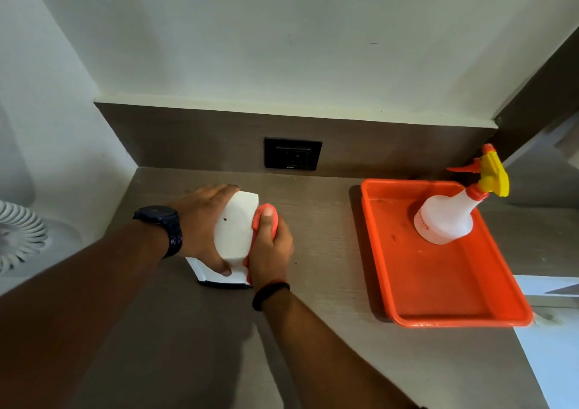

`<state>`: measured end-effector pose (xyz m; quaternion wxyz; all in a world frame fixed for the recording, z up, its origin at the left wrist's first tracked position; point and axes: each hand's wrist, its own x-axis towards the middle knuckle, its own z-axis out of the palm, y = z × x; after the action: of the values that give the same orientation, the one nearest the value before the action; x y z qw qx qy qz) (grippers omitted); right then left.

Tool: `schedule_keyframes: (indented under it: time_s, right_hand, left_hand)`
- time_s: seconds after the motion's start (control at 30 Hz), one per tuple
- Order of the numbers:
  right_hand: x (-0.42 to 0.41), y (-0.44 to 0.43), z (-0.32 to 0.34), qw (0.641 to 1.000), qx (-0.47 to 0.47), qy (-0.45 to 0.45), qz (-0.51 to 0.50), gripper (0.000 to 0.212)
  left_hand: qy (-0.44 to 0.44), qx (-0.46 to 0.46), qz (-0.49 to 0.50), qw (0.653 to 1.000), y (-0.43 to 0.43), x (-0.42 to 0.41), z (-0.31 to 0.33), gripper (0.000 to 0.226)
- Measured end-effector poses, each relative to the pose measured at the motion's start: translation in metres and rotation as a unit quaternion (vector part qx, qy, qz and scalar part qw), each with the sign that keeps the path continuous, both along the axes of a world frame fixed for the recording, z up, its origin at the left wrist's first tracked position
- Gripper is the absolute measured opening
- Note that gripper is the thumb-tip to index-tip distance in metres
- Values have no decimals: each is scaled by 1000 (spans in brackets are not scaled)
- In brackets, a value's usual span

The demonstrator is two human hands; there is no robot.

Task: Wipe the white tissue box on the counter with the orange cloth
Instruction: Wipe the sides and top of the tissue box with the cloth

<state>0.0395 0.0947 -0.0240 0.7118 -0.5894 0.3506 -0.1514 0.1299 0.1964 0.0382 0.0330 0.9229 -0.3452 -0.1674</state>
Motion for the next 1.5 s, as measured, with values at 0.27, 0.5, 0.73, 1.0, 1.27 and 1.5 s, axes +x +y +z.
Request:
schedule_keyframes:
  time_s: [0.27,0.5,0.73,1.0,1.27,1.5]
  right_hand:
    - [19,-20,2,994,44,72,62,51]
    - [-3,-7,-2,995,81,31,50,41]
    - [14,-23,10,993,54,77,72,45]
    - [-22,-41,13,997,61,33,27,24]
    - [12,-43,75,915,-353,-55,187,40]
    - [20,-31,59,723,-572,103,375,58]
  left_hand:
    - [11,1,5,1000,1,1,-2,145]
    - [15,-5,9,1000,1,0,1,143]
    - [-11,-1,17,1000,0,-4,0,142]
    - [12,-66,61,996,-14,-17,-2,150]
    - [90,-221,148,960,10,-28,-13,169]
    - [128,-254,138,949,16,-25,-14,164]
